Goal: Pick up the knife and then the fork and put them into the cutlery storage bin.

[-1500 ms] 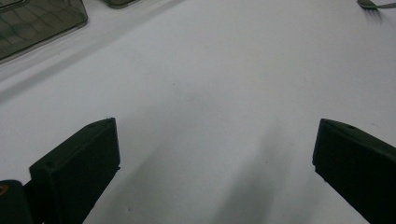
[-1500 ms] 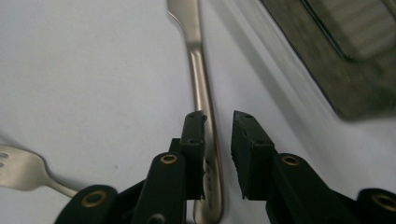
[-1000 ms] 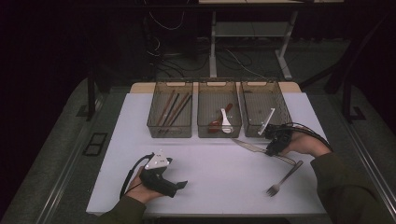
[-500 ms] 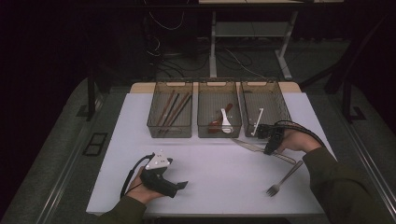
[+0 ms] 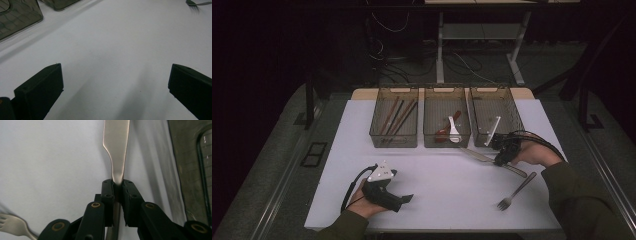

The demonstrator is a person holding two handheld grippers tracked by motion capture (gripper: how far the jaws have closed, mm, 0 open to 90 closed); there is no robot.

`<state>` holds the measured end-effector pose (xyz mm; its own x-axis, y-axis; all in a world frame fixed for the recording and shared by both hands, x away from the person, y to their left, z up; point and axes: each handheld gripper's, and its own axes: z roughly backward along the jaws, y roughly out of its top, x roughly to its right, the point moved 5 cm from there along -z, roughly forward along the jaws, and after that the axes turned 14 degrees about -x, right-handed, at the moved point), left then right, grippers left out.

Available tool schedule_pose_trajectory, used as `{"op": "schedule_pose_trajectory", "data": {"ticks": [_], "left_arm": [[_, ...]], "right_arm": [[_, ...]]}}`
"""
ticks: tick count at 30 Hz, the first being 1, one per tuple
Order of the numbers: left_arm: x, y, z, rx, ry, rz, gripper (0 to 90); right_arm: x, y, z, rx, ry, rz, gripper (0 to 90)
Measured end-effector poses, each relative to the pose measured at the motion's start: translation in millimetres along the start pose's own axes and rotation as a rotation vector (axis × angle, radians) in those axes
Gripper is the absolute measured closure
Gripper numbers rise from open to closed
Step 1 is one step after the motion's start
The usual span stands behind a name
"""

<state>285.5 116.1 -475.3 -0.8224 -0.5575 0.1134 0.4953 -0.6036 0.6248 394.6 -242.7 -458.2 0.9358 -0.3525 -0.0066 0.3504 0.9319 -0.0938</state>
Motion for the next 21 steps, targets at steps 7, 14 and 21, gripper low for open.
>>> {"op": "schedule_pose_trajectory", "data": {"ticks": [7, 14, 21], "left_arm": [[-0.1, -0.2, 0.4, 0.005, -0.005, 0.002, 0.0], [-0.7, -0.5, 1.6, 0.011, -0.007, 0.001, 0.0], [-0.6, -0.7, 1.4, 0.01, -0.01, 0.001, 0.0]], "right_arm": [[-3.1, -9.1, 14.1, 0.141, 0.013, -0.008, 80.3], [-4.0, -20.0, 25.6, 0.311, 0.027, -0.033, 80.3], [0.8, -31.8, 38.4, 0.471, 0.04, -0.112, 80.3]]}}
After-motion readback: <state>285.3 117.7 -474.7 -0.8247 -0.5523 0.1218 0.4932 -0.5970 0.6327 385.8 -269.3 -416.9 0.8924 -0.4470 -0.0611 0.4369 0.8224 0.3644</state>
